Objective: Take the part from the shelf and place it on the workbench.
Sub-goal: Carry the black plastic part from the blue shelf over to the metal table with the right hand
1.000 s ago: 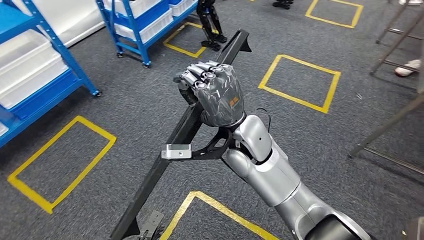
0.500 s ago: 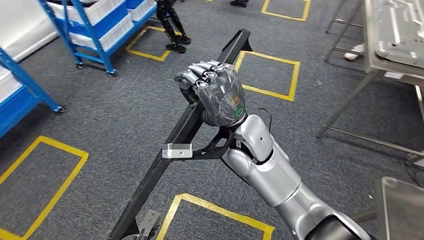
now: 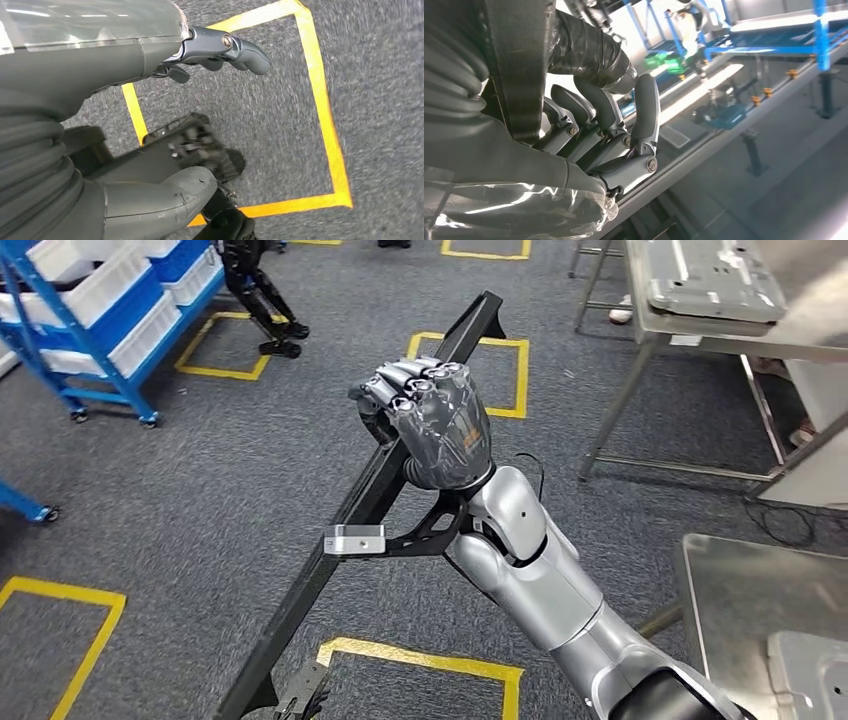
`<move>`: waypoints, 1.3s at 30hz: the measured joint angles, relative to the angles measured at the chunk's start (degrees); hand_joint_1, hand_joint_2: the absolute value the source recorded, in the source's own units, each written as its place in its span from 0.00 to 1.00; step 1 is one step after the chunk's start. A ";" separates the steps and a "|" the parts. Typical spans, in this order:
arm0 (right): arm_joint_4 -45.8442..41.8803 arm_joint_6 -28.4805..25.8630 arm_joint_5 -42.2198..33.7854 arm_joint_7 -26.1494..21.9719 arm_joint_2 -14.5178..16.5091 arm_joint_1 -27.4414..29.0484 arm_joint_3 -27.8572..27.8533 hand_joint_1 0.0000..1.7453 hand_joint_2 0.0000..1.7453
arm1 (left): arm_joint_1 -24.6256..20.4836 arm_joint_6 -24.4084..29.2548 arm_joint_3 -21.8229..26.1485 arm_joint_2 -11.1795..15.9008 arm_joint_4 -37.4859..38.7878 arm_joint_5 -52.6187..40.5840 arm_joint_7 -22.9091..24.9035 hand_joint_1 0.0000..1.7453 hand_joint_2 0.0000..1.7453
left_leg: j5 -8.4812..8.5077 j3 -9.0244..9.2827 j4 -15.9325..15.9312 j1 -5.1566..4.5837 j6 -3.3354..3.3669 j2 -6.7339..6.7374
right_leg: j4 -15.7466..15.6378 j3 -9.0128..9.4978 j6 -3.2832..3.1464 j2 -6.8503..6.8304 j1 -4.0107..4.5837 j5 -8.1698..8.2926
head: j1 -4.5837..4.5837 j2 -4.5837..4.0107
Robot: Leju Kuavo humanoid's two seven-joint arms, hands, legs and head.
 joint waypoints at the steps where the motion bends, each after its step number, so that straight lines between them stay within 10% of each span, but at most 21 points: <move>1: 0.02 0.04 0.00 -0.01 0.01 0.02 0.00 1.00 1.00 | 0.06 0.00 0.00 0.02 0.00 -0.01 0.01 0.00 1.00 | 0.49 -0.61 0.78 -0.02 0.10 -0.16 | 0.08 0.00 -0.02 0.86 0.08 0.00 | -0.01 0.00; 5: 0.03 0.09 0.00 -0.01 0.03 0.01 0.00 1.00 1.00 | -0.03 0.00 0.00 0.10 0.00 0.01 0.01 0.00 1.00 | 7.76 4.18 -11.48 0.07 1.18 -4.00 | 0.46 -0.17 0.23 4.06 0.04 0.00 | 0.01 0.00; 7: 0.04 0.09 0.00 -0.05 0.03 0.04 0.00 1.00 1.00 | 0.02 -0.01 0.00 0.15 0.00 0.00 0.02 0.00 1.00 | 8.29 5.40 -14.40 0.01 1.46 -5.72 | 0.48 -0.72 0.88 5.41 -0.29 0.26 | 0.00 0.00; 9: 0.02 0.09 0.00 -0.11 -0.02 0.07 0.00 1.00 1.00 | -0.02 -0.07 -0.02 0.08 0.00 -0.01 -0.01 0.00 1.00 | 8.52 5.64 -15.10 0.08 1.75 -4.62 | 0.20 -1.12 1.71 6.67 -0.50 0.56 | -0.02 0.00; 16: -0.15 0.10 0.00 -0.13 -0.37 0.20 -0.02 1.00 1.00 | 0.19 -0.13 -0.04 0.08 0.00 0.07 -0.13 0.00 1.00 | 8.96 6.21 -16.34 0.13 2.80 1.07 | 14.50 -8.15 3.25 -1.29 -0.47 -6.01 | 0.28 0.00; 22: -0.22 0.12 0.00 -0.19 -0.50 0.21 -0.02 1.00 1.00 | 0.06 -0.12 -0.04 0.07 -0.01 0.13 -0.19 0.00 1.00 | 7.60 6.34 -14.95 -0.27 1.48 4.60 | 0.65 -0.89 2.59 -5.38 -0.05 -0.10 | 0.26 0.00; 26: -0.30 0.11 0.00 -0.17 -0.68 0.30 -0.02 1.00 1.00 | 0.02 -0.11 -0.04 0.02 0.00 0.19 -0.32 0.00 1.00 | 6.19 6.47 -13.86 -0.12 0.36 4.67 | 0.31 -0.75 1.31 -2.92 -0.31 0.28 | 0.25 0.00; 31: -0.29 0.15 0.00 -0.12 -0.76 0.77 -0.02 1.00 1.00 | 0.62 -0.16 -0.04 0.06 0.00 0.28 -0.49 0.00 1.00 | -0.07 -0.40 0.83 0.19 -0.07 -0.02 | 0.24 -0.62 0.50 0.47 -0.39 0.51 | 0.23 0.00; 35: -0.30 0.11 0.00 -0.08 -0.78 1.01 -0.02 1.00 1.00 | 0.74 -0.37 -0.04 0.14 0.00 0.42 -0.73 0.00 1.00 | 6.70 3.53 -9.32 0.36 0.62 -2.90 | 0.71 -0.76 0.69 3.63 -0.37 0.48 | 0.24 0.00; 39: -0.31 0.06 0.01 0.05 -0.87 1.11 -0.09 1.00 1.00 | 0.81 -0.53 -0.03 0.19 0.00 0.51 -0.79 0.00 1.00 | 7.84 5.65 -14.28 0.41 1.17 -4.39 | 0.71 -1.67 2.17 6.28 -0.66 1.05 | 0.25 0.00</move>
